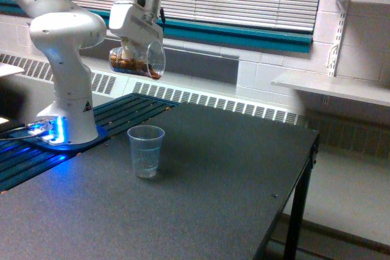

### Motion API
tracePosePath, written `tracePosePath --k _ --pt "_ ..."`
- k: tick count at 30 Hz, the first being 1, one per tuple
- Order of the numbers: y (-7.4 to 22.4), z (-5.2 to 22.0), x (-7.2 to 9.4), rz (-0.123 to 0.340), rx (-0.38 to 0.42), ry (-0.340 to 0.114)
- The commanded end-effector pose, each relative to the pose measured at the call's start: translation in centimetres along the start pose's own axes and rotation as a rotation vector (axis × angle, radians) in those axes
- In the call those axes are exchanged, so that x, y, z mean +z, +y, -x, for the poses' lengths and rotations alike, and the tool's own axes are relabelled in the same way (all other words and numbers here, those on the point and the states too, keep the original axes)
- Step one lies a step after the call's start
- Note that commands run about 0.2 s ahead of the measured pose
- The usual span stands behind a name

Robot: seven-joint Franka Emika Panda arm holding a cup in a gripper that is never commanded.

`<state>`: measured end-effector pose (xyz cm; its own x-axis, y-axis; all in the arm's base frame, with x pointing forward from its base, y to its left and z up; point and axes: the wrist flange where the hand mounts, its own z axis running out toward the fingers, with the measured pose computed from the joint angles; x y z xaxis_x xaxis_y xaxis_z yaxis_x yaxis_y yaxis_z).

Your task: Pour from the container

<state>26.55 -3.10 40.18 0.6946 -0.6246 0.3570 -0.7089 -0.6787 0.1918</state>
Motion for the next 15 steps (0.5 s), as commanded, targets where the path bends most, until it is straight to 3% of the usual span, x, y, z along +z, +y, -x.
tracePosePath --k 1,15 --pt "0.71 0.94 0.91 0.019 0.013 -0.037" --pt "1.33 0.93 1.36 0.02 0.017 -0.081"
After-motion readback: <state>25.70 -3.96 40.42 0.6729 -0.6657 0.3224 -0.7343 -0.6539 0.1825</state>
